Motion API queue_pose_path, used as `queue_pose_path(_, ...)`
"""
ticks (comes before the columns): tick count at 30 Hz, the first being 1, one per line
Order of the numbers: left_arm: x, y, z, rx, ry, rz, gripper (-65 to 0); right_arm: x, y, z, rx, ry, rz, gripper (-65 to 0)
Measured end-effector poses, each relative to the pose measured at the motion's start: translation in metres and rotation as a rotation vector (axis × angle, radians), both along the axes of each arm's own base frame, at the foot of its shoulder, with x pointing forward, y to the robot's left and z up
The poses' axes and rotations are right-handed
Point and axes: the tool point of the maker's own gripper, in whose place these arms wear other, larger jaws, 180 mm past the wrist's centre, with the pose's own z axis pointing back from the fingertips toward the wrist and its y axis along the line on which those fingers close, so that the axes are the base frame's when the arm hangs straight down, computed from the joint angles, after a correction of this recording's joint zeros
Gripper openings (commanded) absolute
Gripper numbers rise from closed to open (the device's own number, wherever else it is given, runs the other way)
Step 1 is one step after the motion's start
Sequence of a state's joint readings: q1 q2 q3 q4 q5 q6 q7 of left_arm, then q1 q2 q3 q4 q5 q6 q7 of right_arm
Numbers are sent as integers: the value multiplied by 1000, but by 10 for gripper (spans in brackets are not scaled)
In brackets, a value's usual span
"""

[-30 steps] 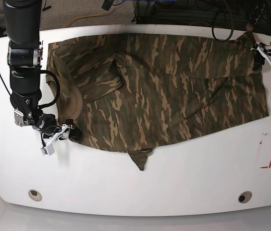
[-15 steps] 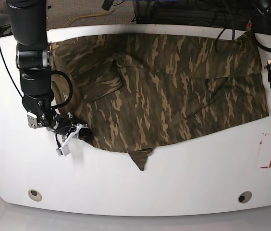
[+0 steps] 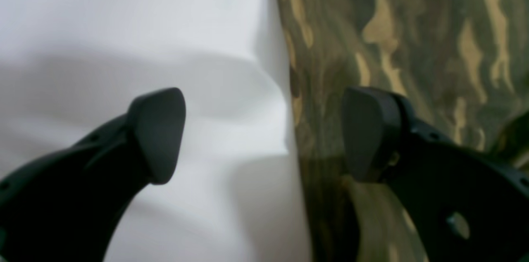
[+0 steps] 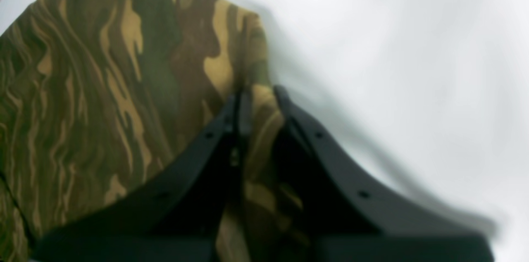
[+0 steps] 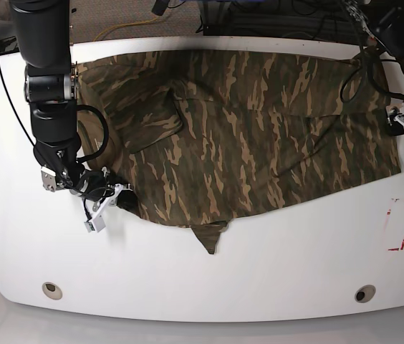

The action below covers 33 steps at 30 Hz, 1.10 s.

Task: Fold the T-shirt properly
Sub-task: 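Move the right gripper to the shirt's collar-side edge and grasp it, then grasp the shirt's hem edge with the left gripper and pull both outward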

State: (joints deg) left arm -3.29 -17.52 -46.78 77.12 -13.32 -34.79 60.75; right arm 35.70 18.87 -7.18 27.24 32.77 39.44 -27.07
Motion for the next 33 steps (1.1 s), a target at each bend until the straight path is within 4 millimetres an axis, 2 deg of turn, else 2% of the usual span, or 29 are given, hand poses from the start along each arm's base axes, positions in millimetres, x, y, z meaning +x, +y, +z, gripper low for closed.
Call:
queue_pose_path(6, 12, -17, -18, -81, 13, -75, -97, 0, 0, 0, -1, 2, 0, -607)
queue_pose_path(13, 36, -36, -21, -103, 3, -147, -104, -1, -1, -1, 1, 2, -1, -607)
queue_pose_path(19, 39, -45, -23, -98, 23, -186, -199, -1, -2, -1, -1, 2, -2, -607)
queue_pose_path(24, 36, -53, -27, -120, 47, -190, -136, -1, -2, -1, -1, 2, -3, -607)
queue_pose_path(28, 35, -55, -28, -127, 50, -192, -143, -1, -2, -1, -1, 2, -3, -607)
queue_pose_path(31, 35, -56, -28, -130, 50, -192, -244, -2, -2, -2, -1, 5, -4, -607)
queue_pose_path(33, 35, -59, -30, -136, 50, -193, -272, -3, -1, -3, 6, 4, -7, -607)
